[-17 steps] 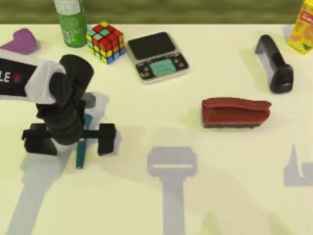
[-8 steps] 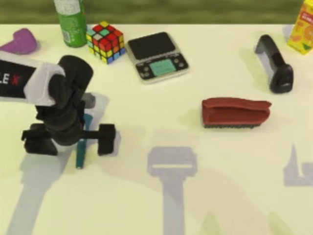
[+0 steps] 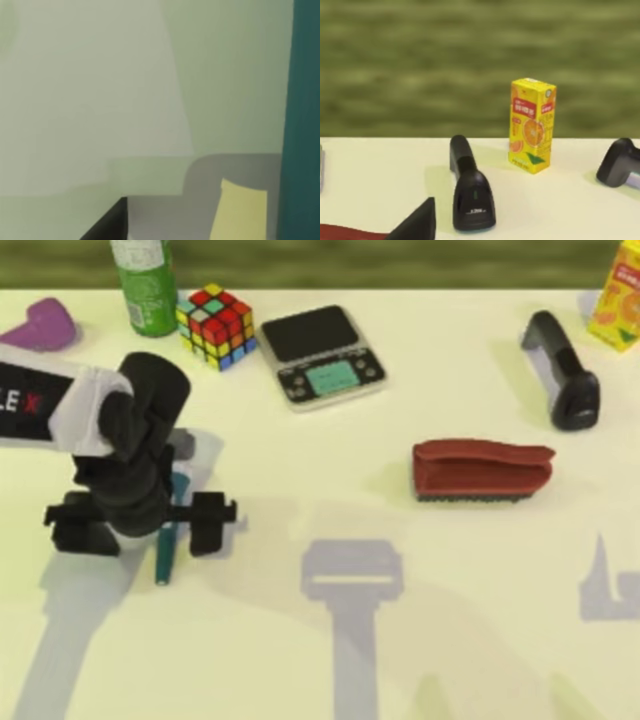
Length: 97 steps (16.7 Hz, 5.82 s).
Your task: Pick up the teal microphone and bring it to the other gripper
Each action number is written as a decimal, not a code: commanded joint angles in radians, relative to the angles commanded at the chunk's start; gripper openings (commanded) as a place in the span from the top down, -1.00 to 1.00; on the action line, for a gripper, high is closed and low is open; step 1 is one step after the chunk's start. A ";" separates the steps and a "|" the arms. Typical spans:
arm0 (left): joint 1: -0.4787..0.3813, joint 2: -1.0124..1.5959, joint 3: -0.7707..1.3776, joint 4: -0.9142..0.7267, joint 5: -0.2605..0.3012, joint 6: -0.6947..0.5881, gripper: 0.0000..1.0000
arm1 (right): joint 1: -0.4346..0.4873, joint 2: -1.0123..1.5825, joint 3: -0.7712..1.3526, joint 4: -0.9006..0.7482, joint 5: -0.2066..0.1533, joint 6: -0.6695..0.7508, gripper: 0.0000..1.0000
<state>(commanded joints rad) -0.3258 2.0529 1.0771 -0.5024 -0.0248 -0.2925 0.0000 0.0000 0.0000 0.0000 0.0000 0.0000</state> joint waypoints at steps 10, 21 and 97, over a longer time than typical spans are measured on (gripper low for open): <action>0.000 0.000 0.000 0.000 0.000 0.000 1.00 | 0.000 0.000 0.000 0.000 0.000 0.000 -1.00; 0.008 -0.135 -0.058 0.325 0.138 0.089 1.00 | 0.000 0.000 0.000 0.000 0.000 0.000 -1.00; -0.298 -0.473 -0.368 1.496 0.185 0.283 1.00 | 0.414 1.438 0.917 0.494 -0.652 -0.069 -1.00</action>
<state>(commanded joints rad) -0.6241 1.5802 0.7088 0.9937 0.1603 -0.0090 0.4136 1.4380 0.9166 0.4940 -0.6520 -0.0692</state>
